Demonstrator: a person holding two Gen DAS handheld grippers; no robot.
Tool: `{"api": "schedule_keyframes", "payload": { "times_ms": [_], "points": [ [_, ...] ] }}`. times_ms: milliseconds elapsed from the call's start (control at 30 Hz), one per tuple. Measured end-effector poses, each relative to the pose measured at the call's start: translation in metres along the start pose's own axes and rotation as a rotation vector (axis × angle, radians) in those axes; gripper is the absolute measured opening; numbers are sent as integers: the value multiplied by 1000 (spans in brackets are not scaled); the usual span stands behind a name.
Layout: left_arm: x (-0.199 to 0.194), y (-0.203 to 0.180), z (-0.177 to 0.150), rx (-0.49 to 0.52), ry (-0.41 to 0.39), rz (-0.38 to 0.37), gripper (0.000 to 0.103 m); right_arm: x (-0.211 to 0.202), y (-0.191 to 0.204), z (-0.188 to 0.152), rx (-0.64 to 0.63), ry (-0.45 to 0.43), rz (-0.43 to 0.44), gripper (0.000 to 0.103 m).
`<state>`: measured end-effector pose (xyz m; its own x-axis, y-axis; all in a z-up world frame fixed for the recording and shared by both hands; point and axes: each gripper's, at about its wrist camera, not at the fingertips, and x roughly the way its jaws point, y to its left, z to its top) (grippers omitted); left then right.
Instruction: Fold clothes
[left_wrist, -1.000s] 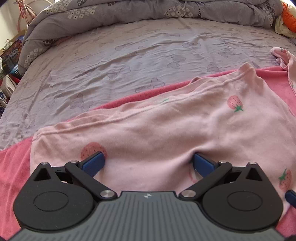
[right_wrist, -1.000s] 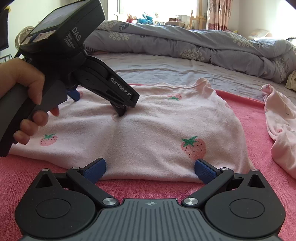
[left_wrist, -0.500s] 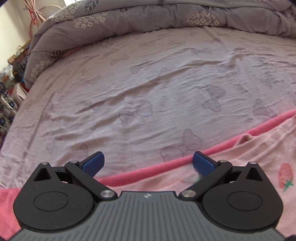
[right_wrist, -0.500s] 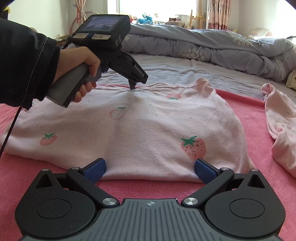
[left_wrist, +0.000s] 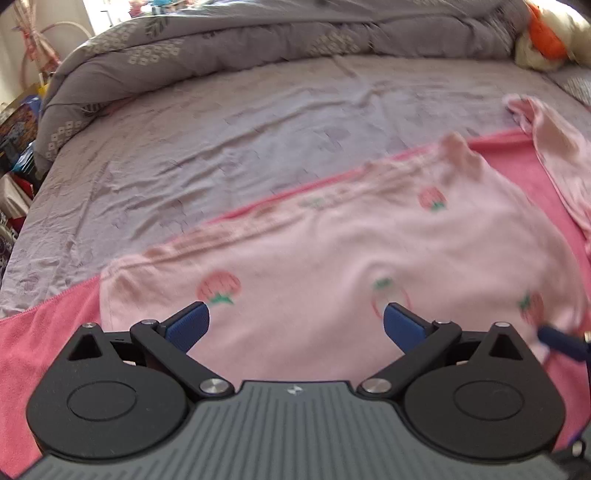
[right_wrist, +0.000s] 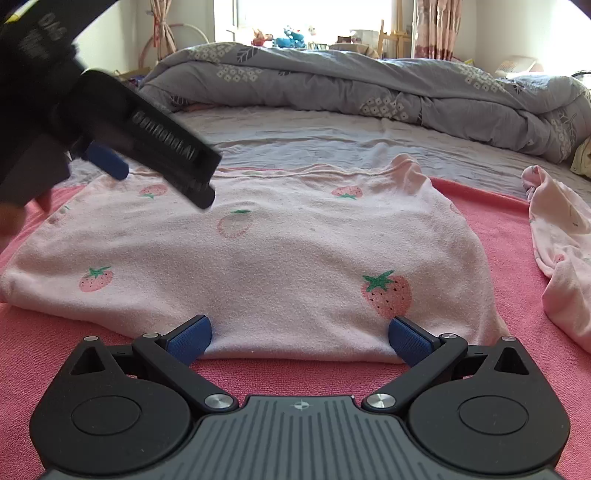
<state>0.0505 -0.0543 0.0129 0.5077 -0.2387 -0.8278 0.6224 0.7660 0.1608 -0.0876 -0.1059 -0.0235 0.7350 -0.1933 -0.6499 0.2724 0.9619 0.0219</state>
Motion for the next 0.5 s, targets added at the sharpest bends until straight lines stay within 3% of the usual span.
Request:
{"api": "schedule_keyframes", "payload": {
  "times_ms": [133, 300, 500],
  "points": [
    [16, -16, -16, 28, 44, 4, 103, 0, 0, 0, 0, 0, -1, 103],
    [26, -18, -5, 36, -76, 58, 103, 0, 0, 0, -2, -1, 0, 103],
    [68, 11, 33, -86, -123, 107, 103, 1, -1, 0, -2, -1, 1, 103]
  ]
}}
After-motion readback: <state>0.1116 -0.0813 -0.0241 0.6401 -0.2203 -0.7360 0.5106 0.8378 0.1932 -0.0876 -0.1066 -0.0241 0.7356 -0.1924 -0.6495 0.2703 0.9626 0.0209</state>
